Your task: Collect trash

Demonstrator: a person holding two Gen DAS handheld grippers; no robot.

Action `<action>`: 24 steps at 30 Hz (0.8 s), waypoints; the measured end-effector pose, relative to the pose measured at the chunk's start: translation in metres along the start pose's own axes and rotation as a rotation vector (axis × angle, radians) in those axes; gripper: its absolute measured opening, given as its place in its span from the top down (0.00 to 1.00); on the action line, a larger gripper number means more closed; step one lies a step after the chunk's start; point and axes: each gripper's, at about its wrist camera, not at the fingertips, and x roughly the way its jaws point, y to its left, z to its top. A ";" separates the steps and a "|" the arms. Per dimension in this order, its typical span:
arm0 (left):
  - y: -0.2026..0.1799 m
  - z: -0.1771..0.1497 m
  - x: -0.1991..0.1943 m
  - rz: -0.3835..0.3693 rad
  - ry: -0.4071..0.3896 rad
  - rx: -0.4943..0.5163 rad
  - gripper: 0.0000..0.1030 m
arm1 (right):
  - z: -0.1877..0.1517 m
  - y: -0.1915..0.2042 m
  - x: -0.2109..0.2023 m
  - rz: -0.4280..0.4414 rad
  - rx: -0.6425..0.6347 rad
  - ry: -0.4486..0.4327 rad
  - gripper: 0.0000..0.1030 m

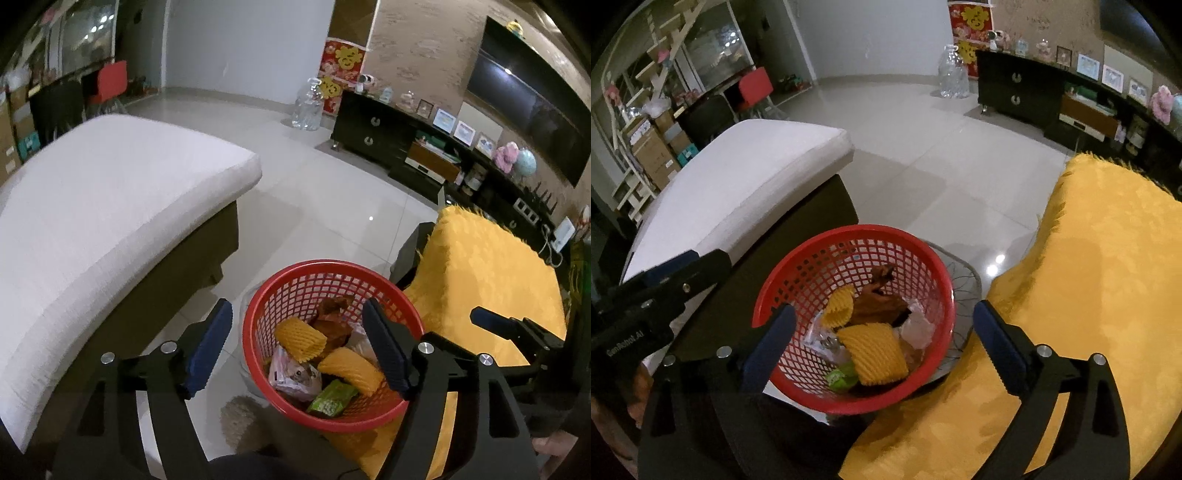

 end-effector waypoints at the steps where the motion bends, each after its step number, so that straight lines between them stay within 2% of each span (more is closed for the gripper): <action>1: -0.003 -0.001 -0.002 0.002 -0.005 0.010 0.29 | -0.003 0.000 -0.002 -0.003 -0.005 -0.004 0.09; 8: -0.018 -0.004 -0.019 0.019 -0.053 0.057 0.25 | -0.015 -0.002 -0.019 -0.055 -0.017 -0.055 0.09; 24: -0.029 -0.025 -0.069 0.030 -0.129 0.082 0.21 | -0.047 0.003 -0.082 -0.066 0.018 -0.190 0.07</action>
